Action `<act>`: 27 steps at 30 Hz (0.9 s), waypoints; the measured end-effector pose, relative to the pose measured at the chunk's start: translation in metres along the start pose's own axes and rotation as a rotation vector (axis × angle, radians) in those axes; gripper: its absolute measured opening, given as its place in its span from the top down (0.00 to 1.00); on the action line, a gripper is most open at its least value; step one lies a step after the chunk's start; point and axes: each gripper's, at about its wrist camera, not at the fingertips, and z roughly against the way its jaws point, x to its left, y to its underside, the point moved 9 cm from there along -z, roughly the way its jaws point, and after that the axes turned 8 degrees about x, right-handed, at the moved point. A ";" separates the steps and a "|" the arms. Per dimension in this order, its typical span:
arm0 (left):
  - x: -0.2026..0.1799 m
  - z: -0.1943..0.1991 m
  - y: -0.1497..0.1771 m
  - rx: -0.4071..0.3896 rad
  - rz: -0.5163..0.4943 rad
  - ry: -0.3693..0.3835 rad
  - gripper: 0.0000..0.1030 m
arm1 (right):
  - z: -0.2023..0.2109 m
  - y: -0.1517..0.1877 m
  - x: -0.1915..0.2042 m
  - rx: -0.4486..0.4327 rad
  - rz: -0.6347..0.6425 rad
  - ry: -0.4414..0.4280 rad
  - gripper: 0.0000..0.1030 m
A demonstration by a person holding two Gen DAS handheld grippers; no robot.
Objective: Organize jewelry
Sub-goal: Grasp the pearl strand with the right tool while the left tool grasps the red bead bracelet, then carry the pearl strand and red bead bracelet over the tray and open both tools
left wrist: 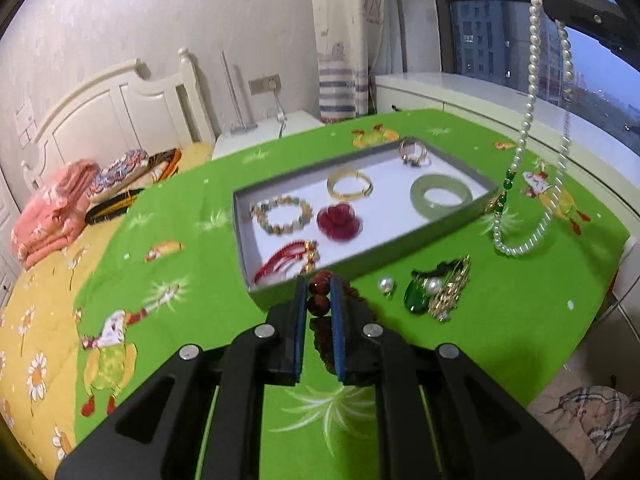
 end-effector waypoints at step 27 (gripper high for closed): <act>-0.030 -0.003 -0.078 -0.059 -0.080 0.042 0.89 | -0.006 -0.059 -0.019 -0.075 0.071 0.066 0.91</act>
